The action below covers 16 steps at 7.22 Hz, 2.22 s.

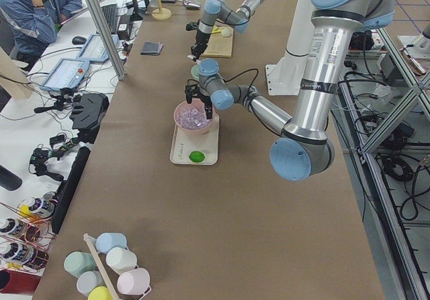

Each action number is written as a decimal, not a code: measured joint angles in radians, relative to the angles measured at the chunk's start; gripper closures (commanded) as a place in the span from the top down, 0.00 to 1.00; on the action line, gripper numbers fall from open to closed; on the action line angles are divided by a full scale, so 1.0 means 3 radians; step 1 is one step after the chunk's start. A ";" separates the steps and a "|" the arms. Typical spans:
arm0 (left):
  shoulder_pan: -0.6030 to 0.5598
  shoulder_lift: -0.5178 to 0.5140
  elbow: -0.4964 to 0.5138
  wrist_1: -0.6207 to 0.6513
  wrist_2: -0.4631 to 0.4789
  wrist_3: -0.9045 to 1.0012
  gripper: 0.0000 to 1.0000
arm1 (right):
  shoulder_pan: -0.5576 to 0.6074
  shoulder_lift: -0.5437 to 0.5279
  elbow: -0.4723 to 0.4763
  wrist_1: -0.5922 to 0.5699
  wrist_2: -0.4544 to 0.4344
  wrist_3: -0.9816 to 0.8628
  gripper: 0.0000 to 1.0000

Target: Put spoon and ice into bowl

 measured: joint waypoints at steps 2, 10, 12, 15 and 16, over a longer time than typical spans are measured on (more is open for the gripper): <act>0.0003 0.0000 0.0010 0.0001 0.0000 0.0000 0.85 | -0.0009 0.0066 -0.0084 0.0002 -0.0050 0.0047 1.00; 0.0003 -0.0026 0.0082 0.0005 0.0000 -0.0007 0.00 | 0.0111 -0.0047 0.0078 -0.0004 0.0117 0.0011 1.00; -0.0004 -0.0022 0.0067 0.0006 -0.0005 -0.0005 0.00 | 0.0140 -0.0150 0.0257 -0.0028 0.0195 0.0006 1.00; -0.0028 -0.0027 -0.0048 0.0007 -0.0026 -0.0005 0.00 | 0.0208 -0.0289 0.0433 -0.0045 0.0279 -0.0051 1.00; -0.0048 -0.0043 -0.0099 0.0011 -0.0030 -0.0005 0.00 | 0.0290 -0.0419 0.0553 -0.0047 0.0384 -0.0153 1.00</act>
